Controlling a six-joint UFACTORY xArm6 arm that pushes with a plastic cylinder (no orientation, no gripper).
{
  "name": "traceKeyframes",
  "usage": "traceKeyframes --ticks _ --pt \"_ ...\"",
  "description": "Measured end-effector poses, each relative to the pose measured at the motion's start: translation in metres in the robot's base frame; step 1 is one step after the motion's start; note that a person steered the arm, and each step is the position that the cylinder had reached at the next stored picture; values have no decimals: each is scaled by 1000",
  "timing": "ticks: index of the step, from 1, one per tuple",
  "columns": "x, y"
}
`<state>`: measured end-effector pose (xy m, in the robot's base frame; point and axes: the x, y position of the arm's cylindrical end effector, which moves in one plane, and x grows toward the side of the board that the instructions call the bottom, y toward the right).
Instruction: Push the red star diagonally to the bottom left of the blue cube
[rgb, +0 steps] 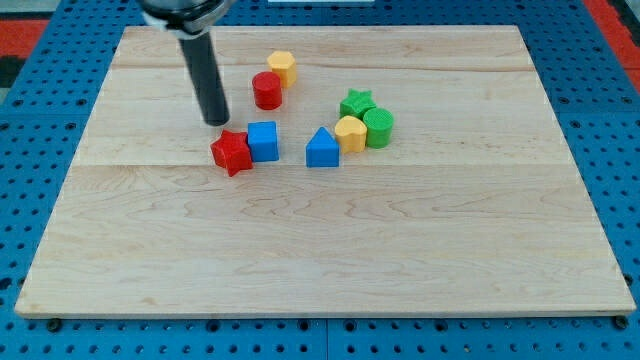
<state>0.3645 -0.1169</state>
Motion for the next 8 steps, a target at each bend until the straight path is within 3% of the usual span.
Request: traceKeyframes --ticks 2,4,6,7,8 --pt "21 69" --pt "66 3" --pt "74 -76" --pt "74 -99" --pt "101 -99"
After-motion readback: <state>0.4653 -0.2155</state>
